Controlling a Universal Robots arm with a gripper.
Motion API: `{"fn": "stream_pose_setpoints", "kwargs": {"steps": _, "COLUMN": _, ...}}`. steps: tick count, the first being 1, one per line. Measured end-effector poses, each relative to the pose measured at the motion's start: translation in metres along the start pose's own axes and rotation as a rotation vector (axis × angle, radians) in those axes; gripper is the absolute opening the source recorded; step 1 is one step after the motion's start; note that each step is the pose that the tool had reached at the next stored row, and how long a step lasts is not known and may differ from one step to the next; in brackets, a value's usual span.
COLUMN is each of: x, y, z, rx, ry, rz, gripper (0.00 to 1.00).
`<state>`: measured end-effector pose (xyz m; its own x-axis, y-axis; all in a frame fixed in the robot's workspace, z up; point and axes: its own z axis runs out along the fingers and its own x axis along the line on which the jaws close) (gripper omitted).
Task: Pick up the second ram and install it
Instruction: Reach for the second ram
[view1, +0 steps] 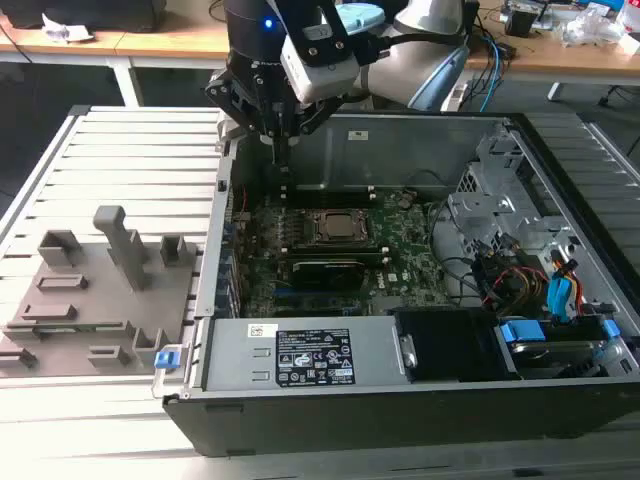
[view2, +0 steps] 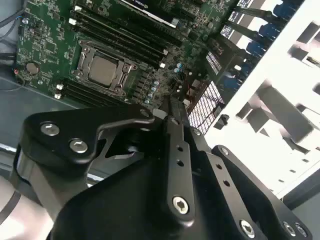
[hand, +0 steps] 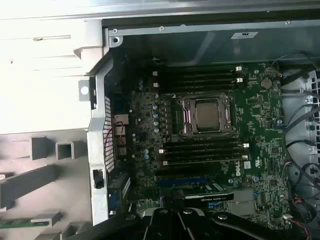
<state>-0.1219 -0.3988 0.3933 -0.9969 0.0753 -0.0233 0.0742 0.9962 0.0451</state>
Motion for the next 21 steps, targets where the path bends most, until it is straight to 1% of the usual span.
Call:
{"fn": "stream_pose_setpoints", "kwargs": {"steps": 3, "x": 0.0219, "y": -0.0016, "z": -0.0006, "rx": 0.0, "ry": -0.0005, "rz": 0.0, "gripper": 0.11}}
{"fn": "stream_pose_setpoints", "kwargs": {"steps": 5, "x": 0.0291, "y": -0.0022, "z": -0.0008, "rx": 0.0, "ry": -0.0007, "rz": 0.0, "gripper": 0.11}}
{"fn": "stream_pose_setpoints", "kwargs": {"steps": 6, "x": 0.0339, "y": -0.0025, "z": -0.0009, "rx": 0.0, "ry": -0.0008, "rz": 0.0, "gripper": 0.11}}
{"fn": "stream_pose_setpoints", "kwargs": {"steps": 9, "x": 0.0435, "y": -0.0032, "z": -0.001, "rx": -0.0001, "ry": -0.001, "rz": 0.0, "gripper": 0.11}}
{"fn": "stream_pose_setpoints", "kwargs": {"steps": 10, "x": 0.0488, "y": -0.0036, "z": -0.0011, "rx": -0.0001, "ry": -0.001, "rz": 0.0, "gripper": 0.11}}
{"fn": "stream_pose_setpoints", "kwargs": {"steps": 11, "x": 0.0518, "y": -0.0039, "z": -0.0011, "rx": -0.0001, "ry": -0.0011, "rz": 0.0, "gripper": 0.11}}
{"fn": "stream_pose_setpoints", "kwargs": {"steps": 15, "x": 0.0713, "y": -0.0053, "z": -0.0014, "rx": 0.0, "ry": -0.0011, "rz": 0.0, "gripper": 0.11}}
{"fn": "stream_pose_setpoints", "kwargs": {"steps": 17, "x": 0.0752, "y": -0.0056, "z": -0.0014, "rx": -0.0001, "ry": -0.0011, "rz": 0.0, "gripper": 0.11}}
{"fn": "stream_pose_setpoints", "kwargs": {"steps": 18, "x": 0.0796, "y": -0.006, "z": -0.0014, "rx": -0.0001, "ry": -0.0011, "rz": 0.0, "gripper": 0.11}}
{"fn": "stream_pose_setpoints", "kwargs": {"steps": 21, "x": 0.0872, "y": -0.0065, "z": -0.0014, "rx": -0.0001, "ry": -0.0011, "rz": 0.0, "gripper": 0.11}}
